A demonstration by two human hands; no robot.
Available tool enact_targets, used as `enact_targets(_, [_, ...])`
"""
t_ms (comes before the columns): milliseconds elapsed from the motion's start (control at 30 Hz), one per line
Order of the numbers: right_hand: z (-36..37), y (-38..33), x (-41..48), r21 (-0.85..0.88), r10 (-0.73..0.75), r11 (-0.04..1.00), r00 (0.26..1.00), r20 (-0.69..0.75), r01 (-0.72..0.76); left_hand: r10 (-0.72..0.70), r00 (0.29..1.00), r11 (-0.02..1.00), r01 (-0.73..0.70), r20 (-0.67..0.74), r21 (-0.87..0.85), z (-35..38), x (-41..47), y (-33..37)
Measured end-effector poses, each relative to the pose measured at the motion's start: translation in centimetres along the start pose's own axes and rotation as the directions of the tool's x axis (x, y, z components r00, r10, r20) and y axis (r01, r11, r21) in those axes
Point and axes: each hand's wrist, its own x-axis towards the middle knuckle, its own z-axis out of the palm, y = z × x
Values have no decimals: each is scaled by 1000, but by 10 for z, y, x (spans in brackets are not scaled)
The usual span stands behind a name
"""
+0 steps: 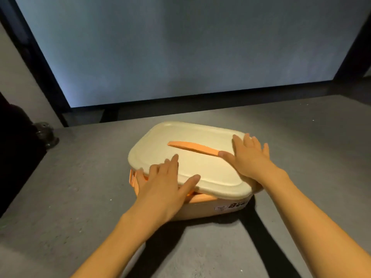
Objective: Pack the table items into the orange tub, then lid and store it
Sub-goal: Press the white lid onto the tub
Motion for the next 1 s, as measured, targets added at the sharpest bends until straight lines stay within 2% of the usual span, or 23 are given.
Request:
enact_targets(100, [1,12,18,16,53,998,998,-34,-53,85,986,995,-90,-140,-33,-5,2,9])
enact_targets(200, [4,15,25,185,1,983,1000,26,-6,75,980,989,-97,-183,-114,-13,23,-4])
enact_targets(333, [6,19,31,219,-99,971,995,-4,97,-51,999,998,50,5,47,-7,46,-30])
enact_targets(433, [6,28,35,233,-125,965,992,19,117,-97,990,994,92,98,53,8,38,-31])
enact_targets(567, [16,41,28,270,-98,960,991,88,71,-111,989,990,102,96,94,19,30,-27])
enact_targets(700, [21,38,22,230,-56,973,995,78,36,-93,993,992,86,73,87,21,27,-27])
enact_targets(767, [17,37,25,192,-9,981,992,123,-15,-85,996,996,85,23,-12,17,26,-28])
enact_targets(833, [14,37,27,269,59,958,986,159,-100,-121,986,971,94,-113,-220,8,29,-33])
enact_targets(900, [13,36,26,415,147,889,978,145,-195,-214,949,914,112,-230,-390,3,33,-44])
enact_targets(1000, [15,33,21,508,282,803,950,136,-312,-396,888,855,263,-235,-447,3,34,-60])
